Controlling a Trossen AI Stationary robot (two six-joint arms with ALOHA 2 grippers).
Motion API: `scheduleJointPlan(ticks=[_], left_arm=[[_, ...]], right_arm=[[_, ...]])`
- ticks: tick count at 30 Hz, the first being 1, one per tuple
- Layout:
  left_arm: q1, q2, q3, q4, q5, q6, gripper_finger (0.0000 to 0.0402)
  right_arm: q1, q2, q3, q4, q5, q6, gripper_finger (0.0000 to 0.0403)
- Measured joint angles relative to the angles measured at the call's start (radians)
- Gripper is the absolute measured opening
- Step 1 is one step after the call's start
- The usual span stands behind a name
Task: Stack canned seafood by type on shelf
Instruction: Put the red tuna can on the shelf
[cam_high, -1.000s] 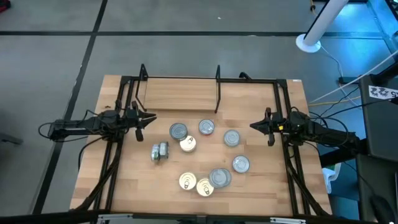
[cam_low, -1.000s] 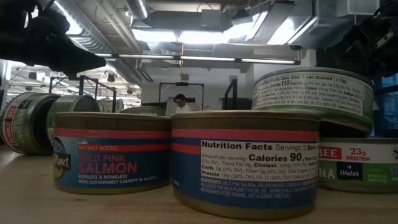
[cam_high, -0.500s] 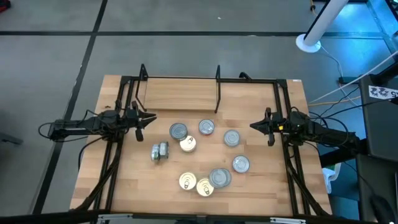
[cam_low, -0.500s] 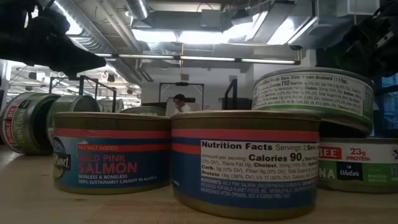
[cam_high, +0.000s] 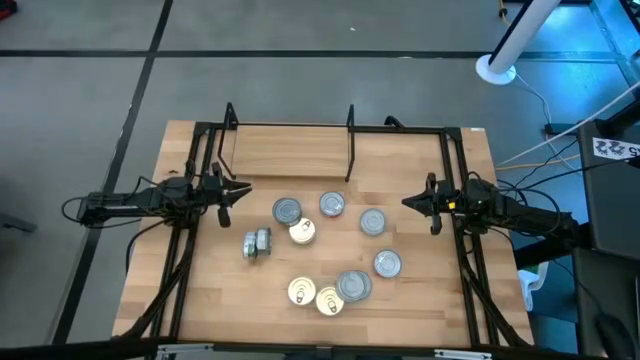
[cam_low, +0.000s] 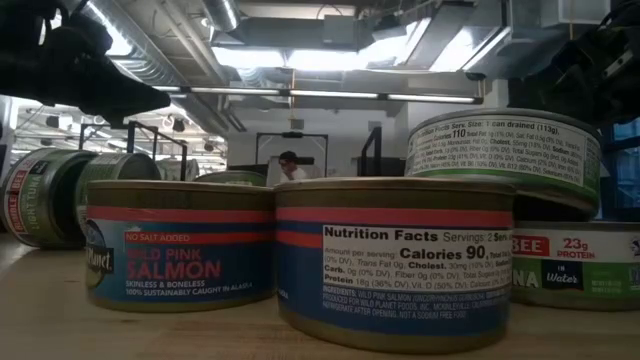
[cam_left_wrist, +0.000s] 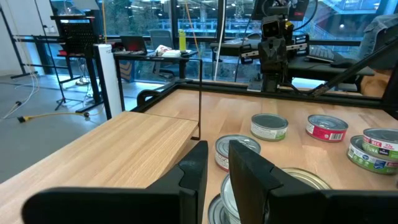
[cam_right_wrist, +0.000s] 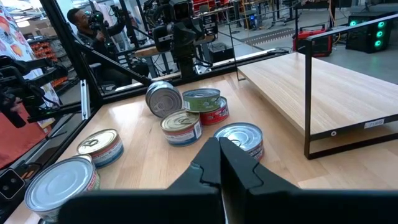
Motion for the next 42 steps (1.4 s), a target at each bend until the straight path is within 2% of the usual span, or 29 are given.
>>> scheduleJointPlan(ticks=[19,23,30,33,37,42], left_arm=[[0.000,0.000,0.000,0.000,0.000,-0.023,0.0060],[0.000,0.000,0.000,0.000,0.000,-0.051,0.0060],[0.000,0.000,0.000,0.005,0.000,-0.053,0.0060],[0.000,0.000,-0.001,0.068,0.000,-0.055,0.0060],[0.000,0.000,-0.003,0.184,0.000,-0.057,0.0060],[0.000,0.012,-0.003,0.256,0.000,-0.127,0.0060]], right_arm=[[0.000,0.000,-0.005,0.069,0.008,0.030,0.0005],[0.000,0.000,-0.005,0.082,0.065,0.128,0.0047],[0.000,0.000,-0.003,0.092,0.096,0.187,0.0170],[0.000,0.000,-0.002,0.094,0.096,0.189,0.0210],[0.000,0.003,0.000,0.121,0.096,0.189,0.0235],[0.000,0.035,0.028,0.122,0.105,0.184,0.0240]])
